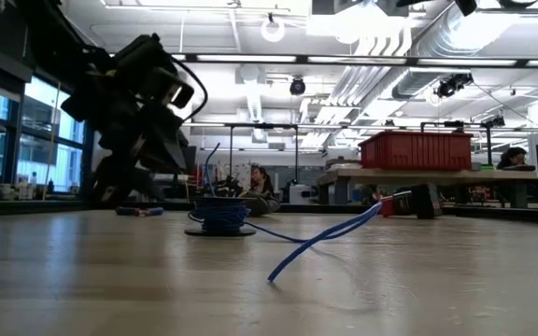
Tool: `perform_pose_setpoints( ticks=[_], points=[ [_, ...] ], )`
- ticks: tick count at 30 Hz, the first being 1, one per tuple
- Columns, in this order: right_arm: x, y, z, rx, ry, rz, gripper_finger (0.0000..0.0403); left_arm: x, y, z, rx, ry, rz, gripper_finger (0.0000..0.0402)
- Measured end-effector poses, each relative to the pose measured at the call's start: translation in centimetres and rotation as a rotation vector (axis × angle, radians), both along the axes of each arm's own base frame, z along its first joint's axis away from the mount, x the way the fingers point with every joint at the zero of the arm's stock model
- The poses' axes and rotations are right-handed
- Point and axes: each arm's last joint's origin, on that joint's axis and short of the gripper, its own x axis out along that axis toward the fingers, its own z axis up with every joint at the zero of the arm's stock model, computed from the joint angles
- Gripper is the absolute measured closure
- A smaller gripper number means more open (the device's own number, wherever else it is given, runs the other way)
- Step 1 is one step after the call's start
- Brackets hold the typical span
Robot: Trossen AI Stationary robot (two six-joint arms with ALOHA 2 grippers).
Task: Coil cords
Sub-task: Uncoil the blue wire from the black spool
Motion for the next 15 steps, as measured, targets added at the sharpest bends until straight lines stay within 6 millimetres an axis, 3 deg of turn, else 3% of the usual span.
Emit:
perform_pose_setpoints(
  ticks=[3, 7, 15],
  points=[
    [0.1, 0.0, -0.1, -0.005, 0.009, 0.007, 0.0287, 1.4, -0.6, 0.0, -0.008, -0.01, 0.029, 0.0215],
    [0.0, 0.0, 0.0, -0.005, 0.008, 0.016, 0.0277, 2.2, -1.3, -1.6, -0.051, 0.078, 0.052, 0.0215],
    [0.0, 0.1, -0.1, -0.03, 0.041, 0.07, 0.0276, 4.2, -2.1, -1.6, -0.123, -0.027, 0.076, 0.0215]
  ],
)
